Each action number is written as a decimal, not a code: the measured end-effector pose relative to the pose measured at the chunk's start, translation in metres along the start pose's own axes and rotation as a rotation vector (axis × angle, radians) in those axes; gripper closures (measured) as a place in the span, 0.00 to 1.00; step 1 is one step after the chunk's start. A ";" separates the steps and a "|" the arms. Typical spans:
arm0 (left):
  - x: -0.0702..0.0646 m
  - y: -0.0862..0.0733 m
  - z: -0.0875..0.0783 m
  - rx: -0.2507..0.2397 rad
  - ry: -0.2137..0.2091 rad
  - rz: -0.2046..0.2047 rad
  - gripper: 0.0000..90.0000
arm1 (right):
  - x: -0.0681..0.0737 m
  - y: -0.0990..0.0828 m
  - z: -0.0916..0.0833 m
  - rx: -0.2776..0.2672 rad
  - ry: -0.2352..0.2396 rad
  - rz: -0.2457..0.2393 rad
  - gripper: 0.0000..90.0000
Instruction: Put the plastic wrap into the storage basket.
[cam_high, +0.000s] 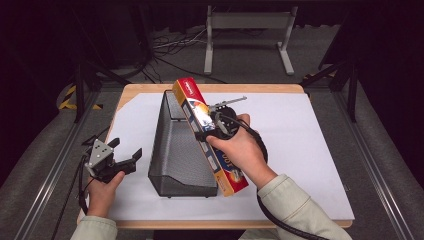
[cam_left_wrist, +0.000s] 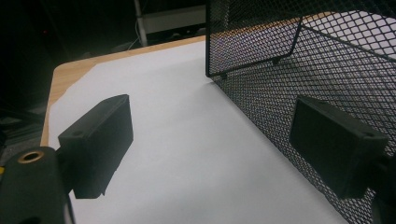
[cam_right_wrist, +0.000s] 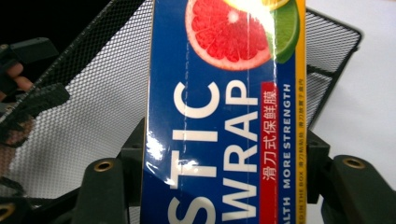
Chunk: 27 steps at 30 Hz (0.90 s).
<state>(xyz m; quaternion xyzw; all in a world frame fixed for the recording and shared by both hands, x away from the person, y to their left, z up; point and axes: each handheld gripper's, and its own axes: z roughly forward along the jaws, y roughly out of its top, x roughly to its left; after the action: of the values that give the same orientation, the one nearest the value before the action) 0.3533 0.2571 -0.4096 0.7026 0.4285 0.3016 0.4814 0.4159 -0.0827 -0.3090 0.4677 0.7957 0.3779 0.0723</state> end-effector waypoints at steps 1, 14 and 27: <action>0.000 0.000 0.000 0.000 0.000 0.000 0.16 | 0.001 0.000 0.001 0.000 0.004 0.004 0.45; 0.001 0.000 0.000 0.002 0.001 0.001 0.16 | 0.016 0.002 0.020 0.061 -0.005 0.042 0.45; 0.001 0.000 0.000 0.003 0.001 0.001 0.16 | 0.019 0.011 0.039 0.167 -0.050 0.068 0.45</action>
<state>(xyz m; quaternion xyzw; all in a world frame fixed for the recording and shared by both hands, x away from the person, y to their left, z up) 0.3541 0.2583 -0.4099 0.7034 0.4290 0.3014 0.4800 0.4314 -0.0433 -0.3249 0.5082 0.8061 0.3006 0.0397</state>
